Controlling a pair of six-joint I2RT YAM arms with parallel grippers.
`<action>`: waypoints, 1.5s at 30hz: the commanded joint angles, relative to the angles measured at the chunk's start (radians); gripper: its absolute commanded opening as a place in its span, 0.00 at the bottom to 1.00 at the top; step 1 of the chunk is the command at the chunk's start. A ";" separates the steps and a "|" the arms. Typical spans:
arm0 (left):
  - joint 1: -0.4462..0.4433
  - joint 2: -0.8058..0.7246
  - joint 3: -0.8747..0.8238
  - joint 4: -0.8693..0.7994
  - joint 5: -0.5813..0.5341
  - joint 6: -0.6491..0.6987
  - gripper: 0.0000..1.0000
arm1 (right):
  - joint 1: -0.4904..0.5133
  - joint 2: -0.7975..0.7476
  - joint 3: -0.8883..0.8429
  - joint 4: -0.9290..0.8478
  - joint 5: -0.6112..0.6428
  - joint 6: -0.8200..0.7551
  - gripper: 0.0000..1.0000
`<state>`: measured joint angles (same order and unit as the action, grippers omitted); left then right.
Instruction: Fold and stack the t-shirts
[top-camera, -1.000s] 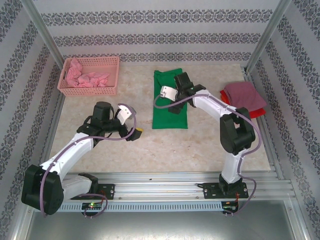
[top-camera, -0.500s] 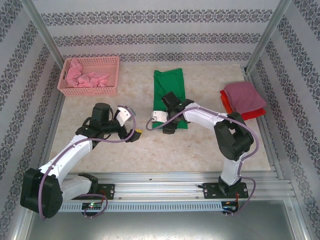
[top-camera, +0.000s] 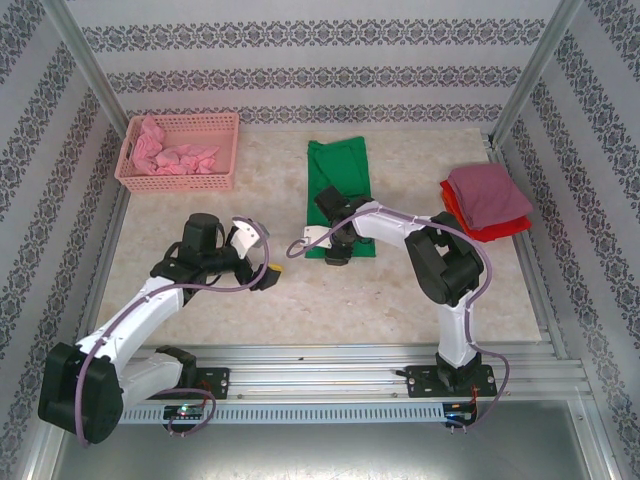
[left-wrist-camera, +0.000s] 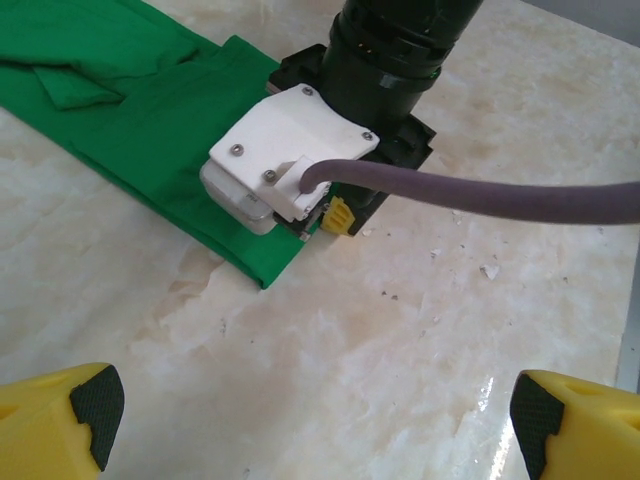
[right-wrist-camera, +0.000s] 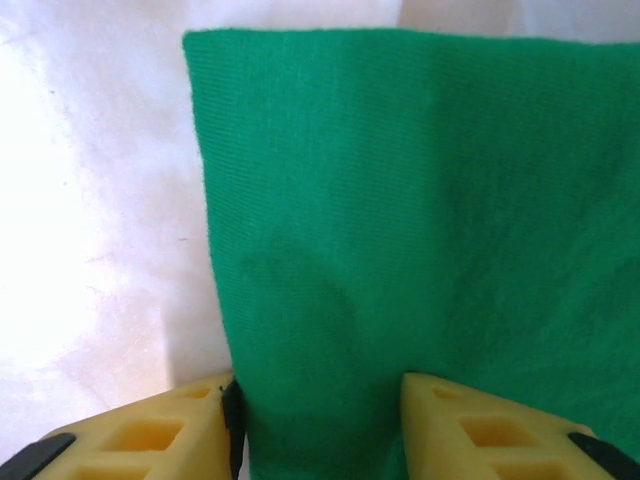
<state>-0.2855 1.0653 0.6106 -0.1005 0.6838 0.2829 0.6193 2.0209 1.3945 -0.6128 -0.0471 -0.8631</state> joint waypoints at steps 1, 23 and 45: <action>0.010 -0.046 -0.058 0.171 -0.022 -0.119 1.00 | 0.005 0.012 -0.013 -0.041 0.046 -0.013 0.36; 0.050 0.199 0.004 0.269 -0.398 -1.060 1.00 | 0.171 -0.322 -0.309 -0.057 0.003 0.192 0.00; -0.107 0.891 0.499 0.311 -0.229 -1.231 0.59 | 0.300 -0.582 -0.259 -0.338 -0.059 0.272 0.00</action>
<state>-0.3721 1.9053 1.0595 0.1795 0.4110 -0.9253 0.9127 1.4754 1.0885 -0.8936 -0.0807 -0.5850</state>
